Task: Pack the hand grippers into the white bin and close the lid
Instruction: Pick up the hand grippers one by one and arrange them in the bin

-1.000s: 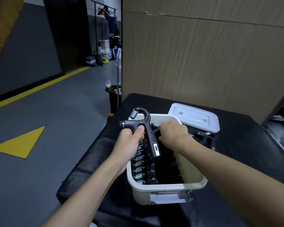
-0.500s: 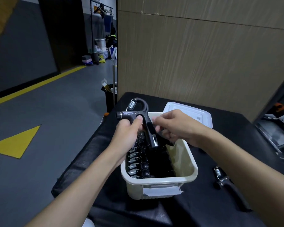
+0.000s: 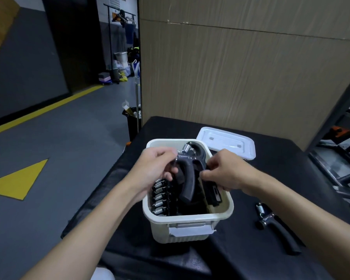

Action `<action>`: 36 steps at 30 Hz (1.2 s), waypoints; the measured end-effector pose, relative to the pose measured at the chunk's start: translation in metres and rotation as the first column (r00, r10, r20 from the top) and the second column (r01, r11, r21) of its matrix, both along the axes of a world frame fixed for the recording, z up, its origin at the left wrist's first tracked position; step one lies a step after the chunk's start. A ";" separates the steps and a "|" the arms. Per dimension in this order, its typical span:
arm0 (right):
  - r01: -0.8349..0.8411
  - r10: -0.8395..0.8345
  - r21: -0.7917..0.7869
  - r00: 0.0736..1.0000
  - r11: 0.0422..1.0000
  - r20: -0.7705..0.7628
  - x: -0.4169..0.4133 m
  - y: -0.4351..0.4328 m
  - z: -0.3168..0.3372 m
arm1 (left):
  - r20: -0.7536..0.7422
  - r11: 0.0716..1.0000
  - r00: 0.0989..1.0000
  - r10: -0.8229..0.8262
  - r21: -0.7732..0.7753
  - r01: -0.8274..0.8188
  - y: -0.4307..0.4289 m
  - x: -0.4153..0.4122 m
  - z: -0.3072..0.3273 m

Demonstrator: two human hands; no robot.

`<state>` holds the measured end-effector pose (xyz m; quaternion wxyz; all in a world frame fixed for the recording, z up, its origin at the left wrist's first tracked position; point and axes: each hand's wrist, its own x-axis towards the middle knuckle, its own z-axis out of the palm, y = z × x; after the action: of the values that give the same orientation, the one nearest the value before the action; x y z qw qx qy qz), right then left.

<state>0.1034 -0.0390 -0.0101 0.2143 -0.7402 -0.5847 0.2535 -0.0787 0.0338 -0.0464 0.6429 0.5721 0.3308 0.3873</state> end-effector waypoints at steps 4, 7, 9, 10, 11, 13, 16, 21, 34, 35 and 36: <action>-0.121 0.108 -0.061 0.977 0.991 -0.183 0.001 -0.007 -0.011 | 0.051 0.992 0.991 -0.123 0.039 0.122 -0.009 0.002 0.004; -0.191 0.151 -0.059 0.900 0.980 -0.408 -0.004 -0.008 -0.011 | -0.081 0.954 0.992 -0.100 0.275 0.119 -0.010 0.006 0.007; -0.232 0.168 -0.053 0.828 0.971 -0.535 -0.005 -0.008 -0.011 | -0.180 0.919 0.983 -0.030 0.383 0.098 -0.006 0.008 0.007; -0.252 0.174 -0.054 0.795 0.966 -0.582 -0.006 -0.008 -0.012 | -0.185 0.913 0.982 -0.031 0.395 0.103 -0.005 0.010 0.006; -0.262 0.174 -0.054 0.767 0.964 -0.618 -0.005 -0.008 -0.013 | -0.156 0.922 0.986 -0.057 0.370 0.112 -0.006 0.012 0.006; -0.228 0.133 -0.050 0.719 0.972 -0.682 -0.004 -0.007 -0.015 | -0.118 0.927 0.991 -0.060 0.362 0.099 -0.006 0.015 0.006; -0.104 0.046 -0.039 0.703 0.994 -0.710 0.004 -0.008 -0.011 | -0.189 0.885 0.982 0.030 0.462 0.062 -0.002 0.020 0.006; -0.167 0.143 -0.034 0.919 0.985 -0.367 0.007 -0.013 -0.010 | -0.440 0.871 0.896 0.051 0.458 0.176 0.011 0.026 -0.006; -0.098 0.157 -0.168 0.908 0.981 0.387 -0.021 -0.006 -0.022 | -0.760 0.878 0.645 0.084 0.362 0.313 0.030 0.012 -0.029; -0.101 0.162 -0.170 0.905 0.980 0.394 -0.021 -0.006 -0.023 | -0.774 0.873 0.628 0.076 0.356 0.333 0.029 0.011 -0.028; -0.102 0.163 -0.174 0.909 0.980 0.384 -0.022 -0.006 -0.024 | -0.780 0.867 0.622 0.073 0.358 0.347 0.030 0.011 -0.029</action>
<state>0.0819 -0.0446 -0.0340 0.0178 -0.7486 -0.6442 0.1556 -0.0675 0.0635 -0.0752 0.3056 0.8453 0.4211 0.1214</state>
